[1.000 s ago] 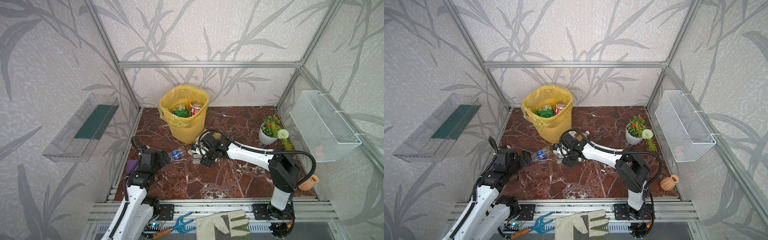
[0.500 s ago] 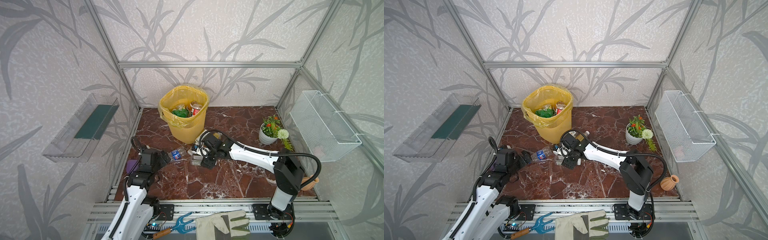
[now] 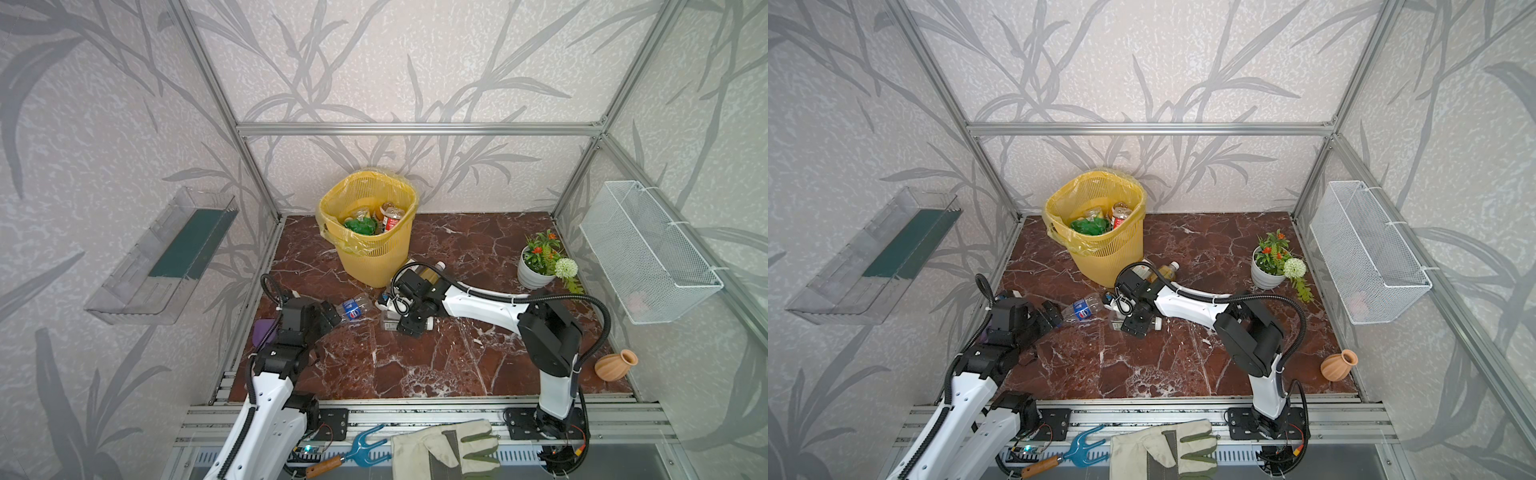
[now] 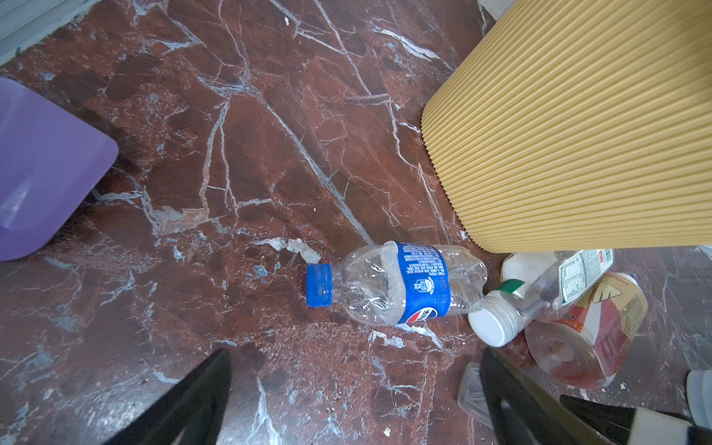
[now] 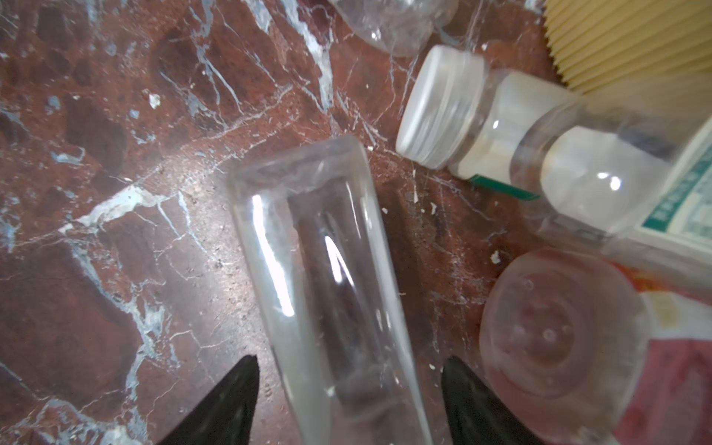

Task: Throw the plastic bottles in the bin
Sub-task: 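Lower the right gripper around the clear square bottle and close it, then lift the clear square bottle over the yellow bin and open the right gripper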

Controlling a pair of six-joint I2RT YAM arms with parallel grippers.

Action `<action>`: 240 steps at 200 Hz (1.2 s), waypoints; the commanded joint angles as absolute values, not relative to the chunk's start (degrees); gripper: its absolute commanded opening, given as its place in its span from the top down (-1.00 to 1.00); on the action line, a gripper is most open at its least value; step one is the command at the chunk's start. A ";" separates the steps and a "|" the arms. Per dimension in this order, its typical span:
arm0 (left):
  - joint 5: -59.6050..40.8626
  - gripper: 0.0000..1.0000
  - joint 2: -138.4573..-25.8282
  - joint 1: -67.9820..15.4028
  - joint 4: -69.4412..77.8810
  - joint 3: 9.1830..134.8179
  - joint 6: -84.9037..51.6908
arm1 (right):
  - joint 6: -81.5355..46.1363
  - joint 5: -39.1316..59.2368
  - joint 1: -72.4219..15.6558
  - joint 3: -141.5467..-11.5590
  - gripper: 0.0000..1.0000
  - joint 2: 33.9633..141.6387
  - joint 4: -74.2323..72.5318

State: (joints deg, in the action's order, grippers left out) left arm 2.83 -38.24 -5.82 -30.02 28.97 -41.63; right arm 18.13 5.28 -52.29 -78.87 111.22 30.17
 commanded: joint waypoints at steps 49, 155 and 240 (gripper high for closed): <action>2.99 -0.99 -38.01 -5.23 -30.41 28.65 -41.88 | 19.02 6.40 -53.15 -81.14 -0.06 113.10 32.45; 3.65 -0.99 -37.15 -5.12 -30.76 29.26 -41.93 | 10.01 12.68 -49.57 -67.72 0.32 92.47 20.03; 3.43 -0.99 -37.33 -5.04 -30.45 30.15 -41.07 | -14.15 17.58 -35.93 -45.44 0.34 62.03 -14.58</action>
